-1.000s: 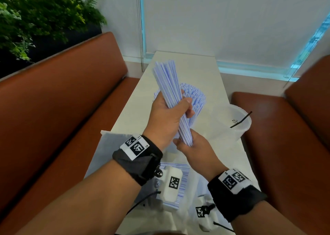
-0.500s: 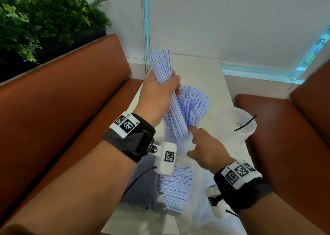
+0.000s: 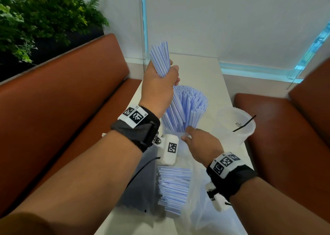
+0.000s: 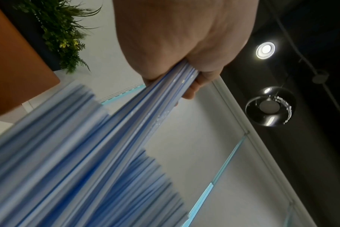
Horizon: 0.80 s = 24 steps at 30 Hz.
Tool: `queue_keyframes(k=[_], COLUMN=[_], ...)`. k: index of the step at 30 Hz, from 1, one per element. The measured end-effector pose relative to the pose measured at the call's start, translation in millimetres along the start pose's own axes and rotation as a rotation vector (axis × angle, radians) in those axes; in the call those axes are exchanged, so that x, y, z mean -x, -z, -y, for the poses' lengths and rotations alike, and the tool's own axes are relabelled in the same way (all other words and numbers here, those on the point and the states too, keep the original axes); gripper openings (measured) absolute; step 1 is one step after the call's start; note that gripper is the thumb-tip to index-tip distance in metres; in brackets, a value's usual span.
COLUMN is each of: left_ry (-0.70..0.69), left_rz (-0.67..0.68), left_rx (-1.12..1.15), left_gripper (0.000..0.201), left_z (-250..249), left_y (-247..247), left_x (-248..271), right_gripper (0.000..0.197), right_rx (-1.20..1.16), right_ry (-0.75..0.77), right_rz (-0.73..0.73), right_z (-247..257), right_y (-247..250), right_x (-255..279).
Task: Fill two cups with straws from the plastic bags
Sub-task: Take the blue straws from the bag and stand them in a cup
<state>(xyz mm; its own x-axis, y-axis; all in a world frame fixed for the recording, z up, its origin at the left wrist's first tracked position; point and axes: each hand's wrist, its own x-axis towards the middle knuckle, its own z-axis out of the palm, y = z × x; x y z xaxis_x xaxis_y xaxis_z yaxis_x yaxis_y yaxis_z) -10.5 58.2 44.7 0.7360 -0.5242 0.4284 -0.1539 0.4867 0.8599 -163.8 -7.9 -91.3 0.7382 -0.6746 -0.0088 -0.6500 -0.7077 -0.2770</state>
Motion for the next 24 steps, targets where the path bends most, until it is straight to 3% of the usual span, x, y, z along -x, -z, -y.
queue_keyframes(k=[5, 8, 11, 14, 16, 18, 21, 22, 24], left_ry=[0.017, 0.08, 0.149, 0.171, 0.098, -0.059, -0.339, -0.386, -0.382], left_rz=[0.201, 0.276, 0.349, 0.322, 0.257, 0.261, 0.489, 0.597, 0.697], left_rx=[-0.652, -0.876, -0.9, -0.711, -0.632, -0.66, -1.121, -1.27, -1.342], left_gripper=[0.015, 0.024, 0.026, 0.08, 0.105, 0.105, 0.083, 0.077, 0.073], left_z=[20.2, 29.0, 36.6, 31.8, 25.5, 19.9, 28.7, 35.0, 40.8], left_y=[13.8, 19.3, 22.6, 28.2, 28.2, 23.5, 16.8, 16.5, 19.9], left_x=[6.1, 8.9, 12.5, 9.1, 2.0, 2.0, 13.6, 19.0, 21.8], right_gripper=[0.025, 0.025, 0.024, 0.022, 0.023, 0.022, 0.019, 0.019, 0.019], right_rx=[0.034, 0.03, 0.033, 0.046, 0.055, 0.052, 0.038, 0.038, 0.038], right_ry=[-0.011, -0.013, -0.009, -0.011, -0.009, -0.006, -0.015, -0.018, -0.015], right_rz=[-0.012, -0.003, -0.001, -0.003, -0.004, -0.003, 0.006, 0.004, -0.007], right_z=[2.2, 2.1, 3.9, 4.1, 3.4, 2.6, 2.8, 2.9, 2.6], right_y=[-0.1, 0.4, 1.2, 0.9, 0.3, -0.7, -1.0, -0.9, -1.3], right_x=[1.5, 2.6, 2.9, 2.2, 2.2, 1.8, 0.3, 0.2, 0.4])
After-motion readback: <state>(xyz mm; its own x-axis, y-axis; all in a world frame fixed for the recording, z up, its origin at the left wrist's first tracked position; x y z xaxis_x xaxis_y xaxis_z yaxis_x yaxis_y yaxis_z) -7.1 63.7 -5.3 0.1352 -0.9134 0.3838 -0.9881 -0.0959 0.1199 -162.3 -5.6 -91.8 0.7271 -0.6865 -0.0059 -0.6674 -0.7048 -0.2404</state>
